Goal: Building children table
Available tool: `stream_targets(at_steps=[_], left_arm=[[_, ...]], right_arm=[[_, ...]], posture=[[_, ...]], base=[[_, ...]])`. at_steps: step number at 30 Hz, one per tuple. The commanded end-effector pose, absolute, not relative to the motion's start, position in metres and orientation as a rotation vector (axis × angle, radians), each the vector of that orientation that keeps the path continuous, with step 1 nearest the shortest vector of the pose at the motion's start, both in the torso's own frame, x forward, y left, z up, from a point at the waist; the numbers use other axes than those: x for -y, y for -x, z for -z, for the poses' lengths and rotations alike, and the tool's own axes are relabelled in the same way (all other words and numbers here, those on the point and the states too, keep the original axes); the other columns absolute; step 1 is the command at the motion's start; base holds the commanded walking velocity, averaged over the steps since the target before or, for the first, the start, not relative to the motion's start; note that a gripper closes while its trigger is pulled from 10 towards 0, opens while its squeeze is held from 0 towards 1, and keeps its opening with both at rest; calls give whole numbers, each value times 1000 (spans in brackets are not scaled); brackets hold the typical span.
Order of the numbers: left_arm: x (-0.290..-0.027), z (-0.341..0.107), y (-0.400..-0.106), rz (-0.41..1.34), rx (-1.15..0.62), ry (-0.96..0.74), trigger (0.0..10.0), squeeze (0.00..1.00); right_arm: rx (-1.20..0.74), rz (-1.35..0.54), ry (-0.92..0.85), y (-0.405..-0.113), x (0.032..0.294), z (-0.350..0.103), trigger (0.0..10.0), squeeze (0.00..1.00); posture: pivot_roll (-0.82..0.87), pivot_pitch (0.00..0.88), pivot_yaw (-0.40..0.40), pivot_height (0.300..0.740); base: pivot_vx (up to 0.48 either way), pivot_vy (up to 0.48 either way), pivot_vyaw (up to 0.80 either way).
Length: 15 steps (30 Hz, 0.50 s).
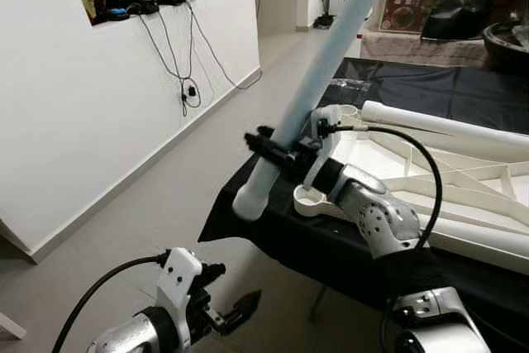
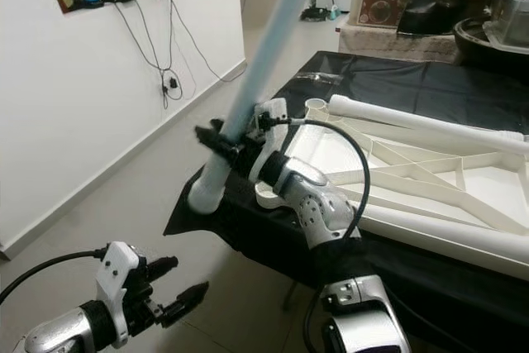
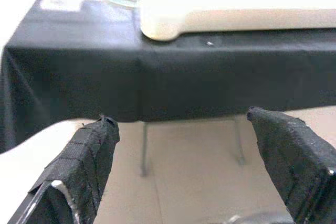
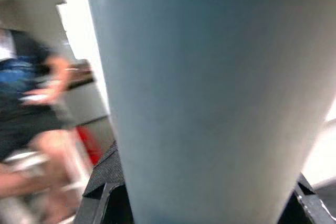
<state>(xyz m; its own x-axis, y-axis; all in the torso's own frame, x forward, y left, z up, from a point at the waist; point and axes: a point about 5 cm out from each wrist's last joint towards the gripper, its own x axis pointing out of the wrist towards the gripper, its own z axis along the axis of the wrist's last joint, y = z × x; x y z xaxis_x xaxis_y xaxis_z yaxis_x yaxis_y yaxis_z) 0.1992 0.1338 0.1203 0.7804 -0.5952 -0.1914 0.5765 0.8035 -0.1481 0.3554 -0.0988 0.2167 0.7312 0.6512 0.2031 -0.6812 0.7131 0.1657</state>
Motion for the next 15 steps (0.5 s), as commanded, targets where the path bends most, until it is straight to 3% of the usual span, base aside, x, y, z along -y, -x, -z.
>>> stream_targets(at_steps=[1, 5, 6, 7, 8, 9, 15], left_arm=[[-136, -124, -204, 573, -197, 65, 10000, 0], [-136, -124, -204, 573, -197, 65, 10000, 0], [-135, -128, -208, 537, -169, 61, 10000, 0], [-135, -141, -218, 430, -89, 45, 10000, 0], [-135, -141, -218, 430, -89, 45, 10000, 0], [-136, -160, -231, 277, 12, 33, 10000, 0], [-144, -168, -238, 95, 66, -7, 10000, 0]], right_arm=[[191, -630, -177, -359, 101, -224, 0, 0], [191, -630, -177, -359, 101, -224, 0, 0], [221, -551, -135, -361, 105, -226, 0, 0], [268, -427, -96, -359, 110, -229, 1098, 0], [268, -427, -96, -359, 110, -229, 1098, 0], [333, -280, -58, -355, 115, -233, 10000, 0], [372, -244, -61, -348, 110, -231, 10000, 0]], posture=[[17, 0, 48, 740], [17, 0, 48, 740], [17, 0, 48, 740], [18, 0, 38, 740], [18, 0, 38, 740], [20, 0, 33, 740], [20, 0, 33, 740]], base=[[0, 0, 0], [0, 0, 0], [0, 0, 0], [0, 0, 0], [0, 0, 0], [0, 0, 0], [0, 0, 0]])
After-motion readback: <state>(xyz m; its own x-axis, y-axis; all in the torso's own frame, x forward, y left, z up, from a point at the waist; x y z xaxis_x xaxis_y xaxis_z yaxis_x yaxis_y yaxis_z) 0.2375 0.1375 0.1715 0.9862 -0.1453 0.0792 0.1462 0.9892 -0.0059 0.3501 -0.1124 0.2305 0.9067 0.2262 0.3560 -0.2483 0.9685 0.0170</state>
